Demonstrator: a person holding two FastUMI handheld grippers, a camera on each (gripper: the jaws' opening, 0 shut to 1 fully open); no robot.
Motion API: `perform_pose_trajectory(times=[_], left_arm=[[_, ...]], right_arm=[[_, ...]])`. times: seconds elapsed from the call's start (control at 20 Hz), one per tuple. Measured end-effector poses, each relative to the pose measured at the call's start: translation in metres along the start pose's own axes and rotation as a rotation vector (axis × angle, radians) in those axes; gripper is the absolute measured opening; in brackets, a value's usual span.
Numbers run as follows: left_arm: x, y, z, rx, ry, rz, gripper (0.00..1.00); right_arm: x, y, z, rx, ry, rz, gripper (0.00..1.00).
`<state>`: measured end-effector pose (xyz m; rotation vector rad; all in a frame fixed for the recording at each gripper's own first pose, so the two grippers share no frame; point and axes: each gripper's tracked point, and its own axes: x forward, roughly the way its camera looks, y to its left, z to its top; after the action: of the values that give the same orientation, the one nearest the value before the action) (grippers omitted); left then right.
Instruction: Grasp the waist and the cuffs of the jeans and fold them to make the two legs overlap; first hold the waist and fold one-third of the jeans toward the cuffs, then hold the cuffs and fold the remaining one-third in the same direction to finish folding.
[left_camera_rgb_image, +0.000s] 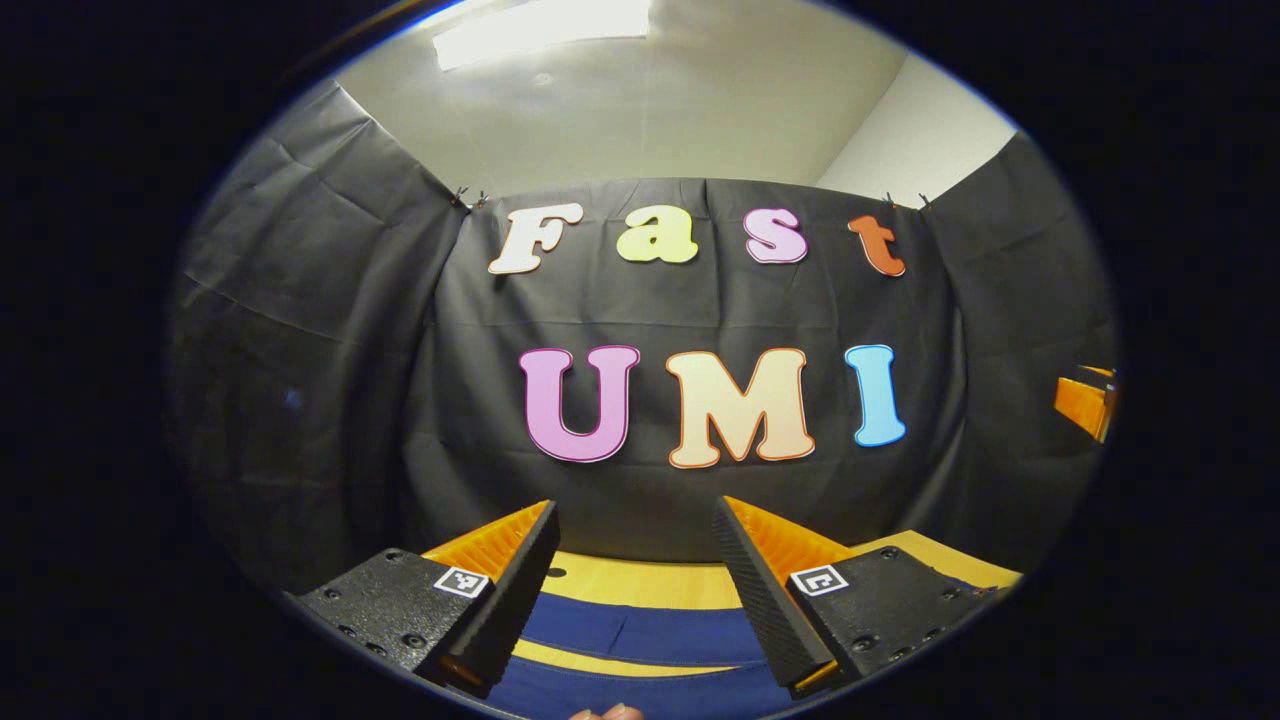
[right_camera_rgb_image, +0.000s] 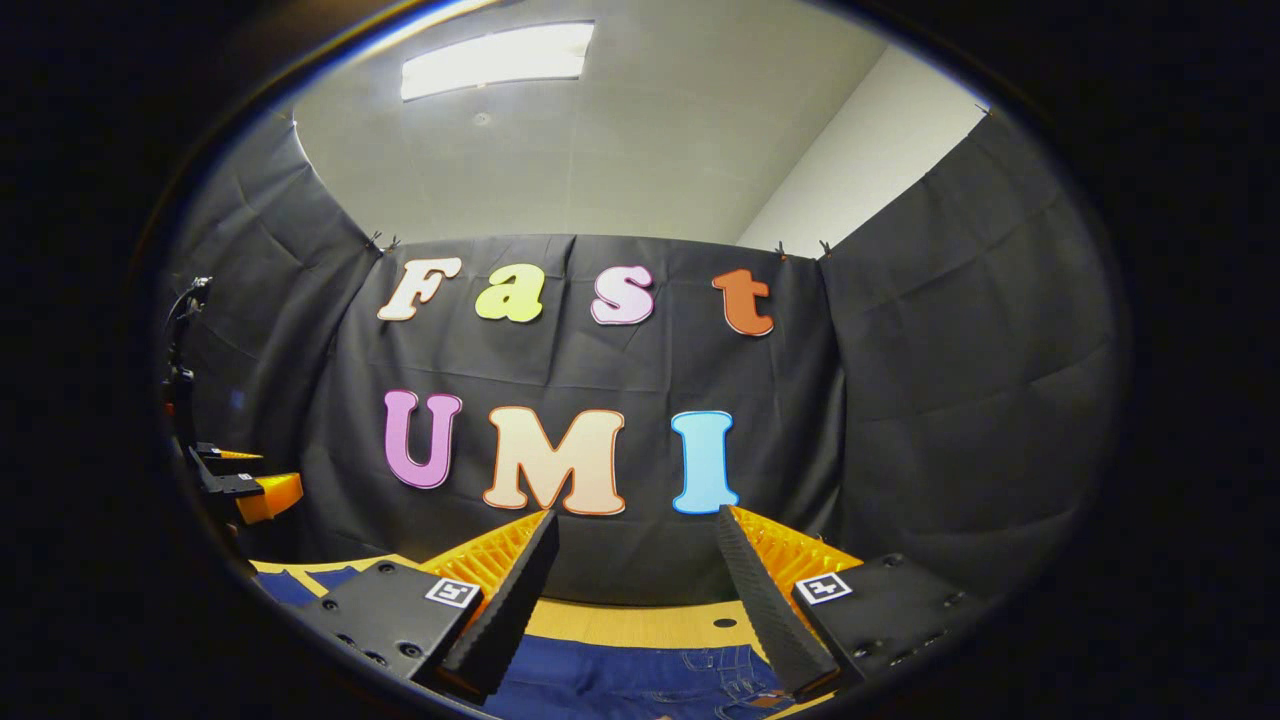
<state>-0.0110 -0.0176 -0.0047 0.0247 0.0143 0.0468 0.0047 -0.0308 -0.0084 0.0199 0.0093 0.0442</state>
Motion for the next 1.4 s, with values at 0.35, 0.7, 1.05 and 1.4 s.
perform_pose_trajectory(times=[0.35, 0.7, 1.05, 1.4], left_arm=[[-0.009, 0.034, -0.026, 0.154, 0.068, -0.017, 0.95], [-0.023, 0.119, -0.119, 0.408, 0.299, -0.143, 1.00], [-0.057, 0.186, -0.215, 0.729, 0.518, -0.306, 0.95], [-0.097, 0.241, -0.309, 0.981, 0.728, -0.486, 0.95]], right_arm=[[0.010, 0.020, -0.034, 0.042, 0.053, 0.098, 0.96], [0.014, 0.065, -0.055, 0.036, 0.072, 0.037, 0.96], [0.022, 0.117, -0.080, 0.002, 0.117, 0.053, 0.98], [0.019, 0.138, -0.103, -0.048, 0.160, 0.015, 1.00]])
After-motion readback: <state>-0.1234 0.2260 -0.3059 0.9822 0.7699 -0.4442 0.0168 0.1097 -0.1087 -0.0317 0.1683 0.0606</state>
